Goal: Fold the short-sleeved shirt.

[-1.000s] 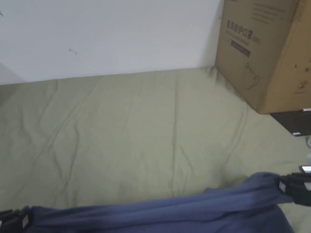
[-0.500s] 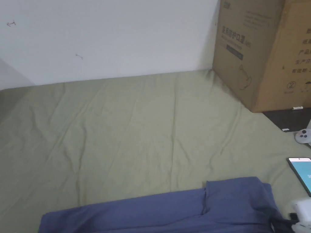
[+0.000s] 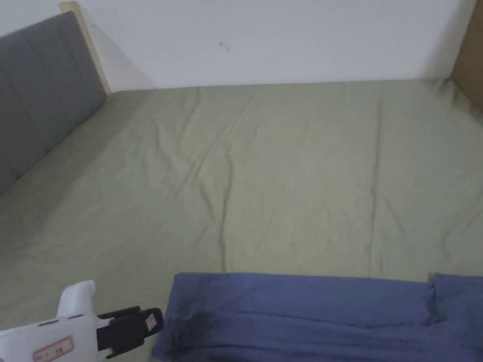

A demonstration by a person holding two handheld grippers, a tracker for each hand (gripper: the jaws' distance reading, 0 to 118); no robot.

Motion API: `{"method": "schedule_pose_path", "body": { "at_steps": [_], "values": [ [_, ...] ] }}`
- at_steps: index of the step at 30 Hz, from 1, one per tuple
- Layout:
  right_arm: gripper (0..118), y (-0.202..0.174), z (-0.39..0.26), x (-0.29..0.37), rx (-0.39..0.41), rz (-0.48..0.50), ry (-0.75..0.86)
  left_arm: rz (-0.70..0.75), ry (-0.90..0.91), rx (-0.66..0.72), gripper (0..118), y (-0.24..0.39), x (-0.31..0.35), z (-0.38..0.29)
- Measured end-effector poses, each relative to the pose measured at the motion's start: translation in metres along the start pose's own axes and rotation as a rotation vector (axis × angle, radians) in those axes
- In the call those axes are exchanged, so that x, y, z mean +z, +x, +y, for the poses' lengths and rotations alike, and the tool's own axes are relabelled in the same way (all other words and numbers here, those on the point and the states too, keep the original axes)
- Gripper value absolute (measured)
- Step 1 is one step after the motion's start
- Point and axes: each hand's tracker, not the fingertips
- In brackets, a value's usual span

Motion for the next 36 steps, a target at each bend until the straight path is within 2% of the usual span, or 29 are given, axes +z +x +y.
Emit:
{"method": "schedule_pose_path", "body": {
  "at_steps": [2, 3, 4, 5, 6, 7, 10, 12, 14, 15, 16, 17, 18, 19, 20, 22, 25, 27, 29, 32, 34, 36],
  "values": [
    [0, -0.011, 0.011, 0.003, 0.021, 0.007, 0.009, -0.170, -0.092, 0.106, 3, -0.011, -0.010, 0.011],
    [0, -0.012, 0.017, 0.001, 0.028, 0.010, 0.009, -0.205, -0.121, 0.175, 21, -0.026, -0.021, 0.016],
    [0, -0.016, 0.022, 0.002, 0.035, 0.010, 0.013, -0.230, -0.147, 0.205, 75, -0.040, -0.031, 0.021],
    [0, -0.019, 0.027, 0.004, 0.046, 0.013, 0.020, -0.221, -0.157, 0.219, 112, -0.044, -0.035, 0.023],
    [0, -0.023, 0.032, 0.005, 0.054, 0.013, 0.026, -0.203, -0.167, 0.224, 118, -0.053, -0.045, 0.026],
    [0, -0.027, 0.036, 0.006, 0.059, 0.013, 0.031, -0.203, -0.218, 0.235, 118, -0.061, -0.055, 0.027],
    [0, -0.036, 0.047, 0.007, 0.066, 0.015, 0.034, -0.346, -0.178, 0.344, 118, -0.068, -0.055, 0.029],
    [0, -0.036, 0.048, 0.006, 0.057, 0.029, 0.024, -0.384, -0.178, 0.414, 118, -0.061, -0.064, 0.029],
    [0, -0.039, 0.049, 0.002, 0.046, 0.036, 0.020, -0.371, -0.213, 0.397, 118, -0.055, -0.081, 0.036],
    [0, -0.040, 0.049, 0.001, 0.043, 0.039, 0.018, -0.383, -0.238, 0.342, 118, -0.044, -0.086, 0.036],
    [0, -0.041, 0.049, 0.000, 0.038, 0.045, 0.013, -0.376, -0.252, 0.298, 106, -0.035, -0.090, 0.036],
    [0, -0.043, 0.050, -0.002, 0.032, 0.055, 0.008, -0.343, -0.274, 0.241, 76, -0.037, -0.103, 0.038],
    [0, -0.045, 0.049, -0.002, 0.032, 0.063, 0.008, -0.261, -0.304, 0.189, 11, -0.032, -0.112, 0.037],
    [0, -0.043, 0.044, 0.002, 0.033, 0.070, 0.008, -0.182, -0.341, 0.155, 4, -0.027, -0.122, 0.030],
    [0, -0.044, 0.044, 0.003, 0.037, 0.077, 0.008, -0.099, -0.379, 0.138, 4, -0.032, -0.126, 0.028],
    [0, -0.047, 0.045, 0.009, 0.054, 0.092, 0.013, -0.200, -0.346, 0.197, 4, -0.043, -0.124, 0.031],
    [0, -0.044, 0.045, 0.025, 0.081, 0.101, 0.032, -0.116, -0.308, 0.183, 4, -0.041, -0.093, 0.037],
    [0, -0.044, 0.045, 0.031, 0.083, 0.109, 0.039, -0.122, -0.306, 0.178, 4, -0.041, -0.073, 0.042],
    [0, -0.044, 0.044, 0.038, 0.087, 0.122, 0.049, -0.004, -0.278, 0.099, 4, -0.054, -0.058, 0.065],
    [0, -0.045, 0.044, 0.044, 0.119, 0.120, 0.068, 0.070, -0.276, 0.134, 4, -0.080, -0.023, 0.093],
    [0, -0.044, 0.043, 0.047, 0.139, 0.128, 0.076, 0.168, -0.256, 0.134, 4, -0.094, -0.001, 0.110],
    [0, -0.035, 0.038, 0.023, 0.152, 0.134, 0.082, 0.280, -0.261, 0.139, 4, -0.099, 0.022, 0.123]
  ]
}}
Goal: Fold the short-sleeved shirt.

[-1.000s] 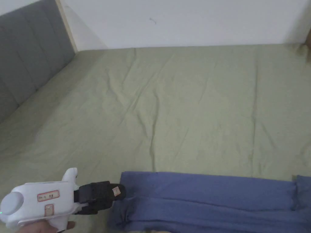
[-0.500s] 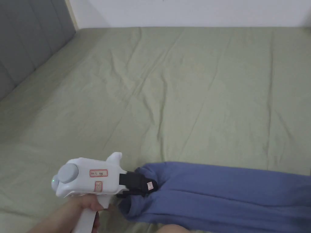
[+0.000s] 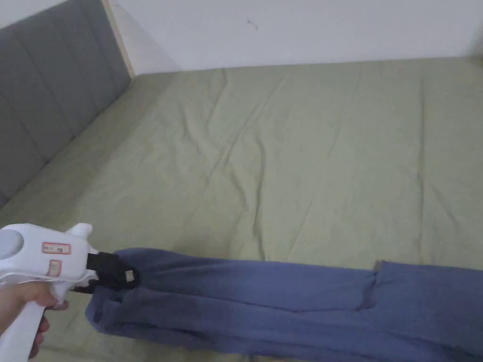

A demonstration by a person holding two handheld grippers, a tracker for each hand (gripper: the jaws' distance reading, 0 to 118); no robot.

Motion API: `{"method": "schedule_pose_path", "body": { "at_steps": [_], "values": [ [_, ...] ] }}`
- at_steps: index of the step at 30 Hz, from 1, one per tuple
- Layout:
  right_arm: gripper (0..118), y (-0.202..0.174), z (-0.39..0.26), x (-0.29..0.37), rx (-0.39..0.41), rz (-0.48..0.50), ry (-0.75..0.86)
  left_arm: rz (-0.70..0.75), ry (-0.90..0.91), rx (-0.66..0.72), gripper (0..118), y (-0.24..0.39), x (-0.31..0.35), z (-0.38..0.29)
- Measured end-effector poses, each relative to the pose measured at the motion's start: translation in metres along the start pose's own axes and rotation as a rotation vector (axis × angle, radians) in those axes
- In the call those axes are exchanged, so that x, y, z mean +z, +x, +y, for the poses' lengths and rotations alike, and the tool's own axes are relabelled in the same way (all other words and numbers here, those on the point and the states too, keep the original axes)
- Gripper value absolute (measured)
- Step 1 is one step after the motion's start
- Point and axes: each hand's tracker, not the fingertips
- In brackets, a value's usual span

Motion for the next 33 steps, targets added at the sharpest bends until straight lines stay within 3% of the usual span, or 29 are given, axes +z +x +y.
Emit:
{"method": "schedule_pose_path", "body": {
  "at_steps": [7, 10, 11, 12, 16, 22, 23, 24, 25, 26, 28, 31, 33],
  "values": [
    [0, 0.002, -0.002, -0.013, 0.000, 0.042, 0.013, -0.020, -0.029, 0.027, 4, 0.081, 0.051, -0.010],
    [0, 0.000, 0.002, -0.018, 0.009, 0.110, 0.037, -0.101, -0.144, 0.066, 4, 0.137, 0.045, -0.015],
    [0, -0.002, 0.005, -0.017, 0.004, 0.124, 0.044, -0.105, -0.162, 0.063, 4, 0.156, 0.040, -0.016],
    [0, -0.003, 0.007, -0.017, 0.000, 0.135, 0.056, 0.041, -0.049, -0.076, 4, 0.169, 0.034, -0.010],
    [0, 0.001, 0.008, -0.010, -0.019, 0.158, 0.109, -0.016, -0.171, -0.129, 4, 0.232, -0.011, -0.023],
    [0, 0.019, -0.001, 0.007, -0.044, 0.131, 0.133, 0.027, -0.270, -0.251, 8, 0.290, -0.100, -0.044],
    [0, 0.018, -0.001, 0.005, -0.043, 0.118, 0.132, 0.014, -0.254, -0.266, 13, 0.298, -0.112, -0.046],
    [0, 0.018, -0.002, 0.004, -0.040, 0.093, 0.125, -0.009, -0.264, -0.235, 26, 0.305, -0.119, -0.049],
    [0, 0.017, -0.003, 0.003, -0.034, 0.071, 0.113, -0.027, -0.270, -0.219, 55, 0.311, -0.128, -0.050],
    [0, 0.017, -0.004, 0.002, -0.033, 0.065, 0.104, -0.056, -0.277, -0.207, 77, 0.316, -0.129, -0.051],
    [0, -0.005, 0.003, -0.013, -0.033, 0.061, 0.087, -0.173, -0.257, -0.218, 106, 0.324, -0.118, -0.053],
    [0, -0.009, 0.003, -0.019, -0.032, 0.056, 0.071, -0.299, -0.171, -0.248, 108, 0.320, -0.085, -0.054],
    [0, -0.014, 0.005, -0.023, -0.036, 0.055, 0.067, -0.229, -0.079, -0.262, 108, 0.314, -0.064, -0.061]
  ]
}}
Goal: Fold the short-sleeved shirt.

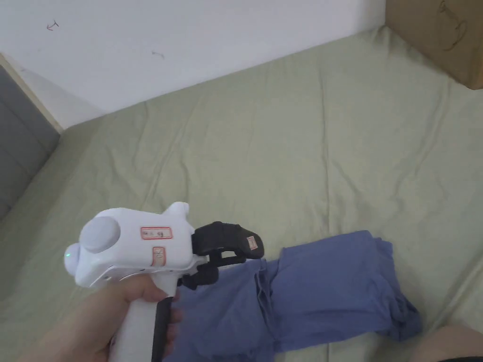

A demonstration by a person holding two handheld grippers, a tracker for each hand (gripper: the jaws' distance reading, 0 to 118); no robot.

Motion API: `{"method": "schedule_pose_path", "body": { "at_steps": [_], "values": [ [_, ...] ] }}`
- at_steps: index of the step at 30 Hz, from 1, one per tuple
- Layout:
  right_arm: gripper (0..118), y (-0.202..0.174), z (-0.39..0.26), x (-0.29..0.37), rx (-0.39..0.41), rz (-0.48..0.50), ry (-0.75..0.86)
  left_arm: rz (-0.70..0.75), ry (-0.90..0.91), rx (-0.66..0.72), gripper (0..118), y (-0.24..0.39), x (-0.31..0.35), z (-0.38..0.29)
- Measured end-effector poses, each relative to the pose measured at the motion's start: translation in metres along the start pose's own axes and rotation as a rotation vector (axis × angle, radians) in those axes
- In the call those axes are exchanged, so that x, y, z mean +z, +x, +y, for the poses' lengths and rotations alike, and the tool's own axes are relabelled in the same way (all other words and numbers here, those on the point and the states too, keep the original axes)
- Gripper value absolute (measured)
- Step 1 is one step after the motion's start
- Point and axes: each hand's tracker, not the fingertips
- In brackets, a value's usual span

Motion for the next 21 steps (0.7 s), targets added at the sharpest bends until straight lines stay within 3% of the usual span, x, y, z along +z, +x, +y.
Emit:
{"method": "schedule_pose_path", "body": {
  "at_steps": [1, 2, 3, 4, 5, 6, 10, 14, 17, 21],
  "values": [
    [0, -0.003, 0.001, -0.002, -0.004, 0.003, 0.000, 0.061, 0.006, -0.024, 104, -0.005, 0.003, -0.003],
    [0, -0.001, 0.005, 0.002, -0.008, 0.010, 0.002, 0.154, 0.008, -0.047, 94, -0.011, 0.004, -0.008],
    [0, -0.002, 0.007, 0.002, -0.010, 0.018, 0.004, 0.257, -0.014, -0.083, 70, -0.017, -0.002, -0.013],
    [0, -0.005, 0.009, 0.002, -0.009, 0.023, 0.005, 0.347, -0.042, -0.115, 22, -0.015, -0.013, -0.016],
    [0, -0.008, 0.010, 0.001, -0.005, 0.031, 0.005, 0.445, -0.077, -0.137, 3, -0.021, -0.027, -0.023],
    [0, -0.004, 0.010, 0.008, 0.004, 0.038, 0.004, 0.462, -0.098, -0.137, 4, -0.025, -0.039, -0.031],
    [0, -0.006, 0.014, 0.014, 0.051, 0.029, -0.002, 0.299, -0.132, -0.123, 4, -0.007, -0.084, -0.047],
    [0, -0.002, 0.017, 0.019, 0.054, 0.026, -0.006, 0.244, -0.104, -0.243, 4, 0.034, -0.103, -0.054],
    [0, -0.005, 0.020, 0.017, 0.062, 0.029, -0.010, -0.081, -0.064, -0.139, 4, 0.045, -0.070, -0.054],
    [0, 0.004, 0.009, 0.007, 0.072, 0.047, -0.029, -0.113, 0.085, -0.191, 4, 0.004, 0.004, -0.048]
  ]
}}
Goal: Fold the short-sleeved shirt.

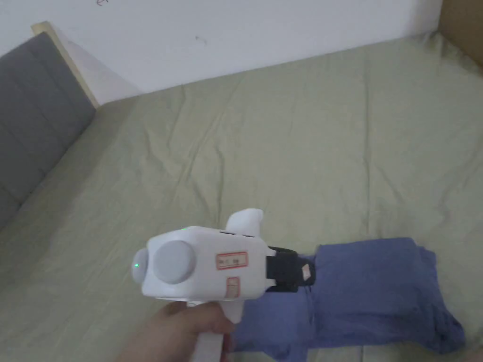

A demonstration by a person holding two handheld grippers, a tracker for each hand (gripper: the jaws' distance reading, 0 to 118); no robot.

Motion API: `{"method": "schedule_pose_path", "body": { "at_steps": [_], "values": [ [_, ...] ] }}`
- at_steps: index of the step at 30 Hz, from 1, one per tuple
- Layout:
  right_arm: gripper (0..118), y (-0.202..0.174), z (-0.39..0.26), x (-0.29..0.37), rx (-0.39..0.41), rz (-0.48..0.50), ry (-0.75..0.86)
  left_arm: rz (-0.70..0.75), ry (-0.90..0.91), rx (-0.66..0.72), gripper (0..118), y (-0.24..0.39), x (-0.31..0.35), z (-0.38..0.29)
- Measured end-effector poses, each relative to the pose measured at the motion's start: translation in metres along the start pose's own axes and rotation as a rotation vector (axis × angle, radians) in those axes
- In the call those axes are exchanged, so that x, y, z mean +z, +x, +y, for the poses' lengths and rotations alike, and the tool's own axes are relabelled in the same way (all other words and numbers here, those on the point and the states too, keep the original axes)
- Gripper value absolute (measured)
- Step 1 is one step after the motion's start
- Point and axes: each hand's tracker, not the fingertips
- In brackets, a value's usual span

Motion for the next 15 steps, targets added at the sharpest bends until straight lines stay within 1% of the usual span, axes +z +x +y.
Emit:
{"method": "schedule_pose_path", "body": {
  "at_steps": [1, 2, 3, 4, 5, 6, 7, 8, 9, 10, 11, 14, 15],
  "values": [
    [0, 0.001, -0.003, 0.000, 0.006, 0.005, -0.005, 0.029, 0.035, 0.015, 5, -0.023, 0.021, -0.002],
    [0, 0.000, -0.005, 0.000, 0.012, 0.012, -0.008, 0.061, 0.068, 0.045, 13, -0.048, 0.038, -0.005],
    [0, -0.001, -0.005, -0.001, 0.017, 0.019, -0.010, 0.089, 0.109, 0.077, 35, -0.072, 0.055, -0.007],
    [0, -0.002, -0.004, -0.003, 0.022, 0.029, -0.015, 0.135, 0.142, 0.122, 81, -0.100, 0.068, -0.015],
    [0, -0.002, -0.007, 0.001, 0.026, 0.036, -0.018, 0.188, 0.127, 0.176, 109, -0.124, 0.077, -0.021],
    [0, -0.003, -0.008, 0.001, 0.031, 0.037, -0.022, 0.229, 0.082, 0.249, 117, -0.148, 0.083, -0.027],
    [0, -0.004, -0.008, 0.001, 0.033, 0.039, -0.026, 0.237, 0.040, 0.323, 118, -0.160, 0.085, -0.033],
    [0, -0.005, -0.008, 0.002, 0.034, 0.046, -0.027, 0.218, 0.060, 0.380, 118, -0.173, 0.089, -0.042],
    [0, -0.005, -0.008, 0.003, 0.034, 0.055, -0.028, 0.161, 0.125, 0.434, 118, -0.184, 0.090, -0.050],
    [0, -0.017, -0.004, -0.001, 0.030, 0.064, -0.030, 0.126, 0.143, 0.485, 115, -0.191, 0.087, -0.055],
    [0, -0.018, -0.004, -0.003, 0.027, 0.072, -0.036, 0.108, 0.135, 0.522, 116, -0.204, 0.080, -0.055],
    [0, -0.025, -0.002, -0.011, 0.042, 0.067, -0.062, -0.009, 0.106, 0.522, 114, -0.204, 0.048, -0.058],
    [0, -0.026, -0.001, -0.012, 0.050, 0.058, -0.067, -0.032, 0.066, 0.532, 106, -0.192, 0.034, -0.057]
  ]
}}
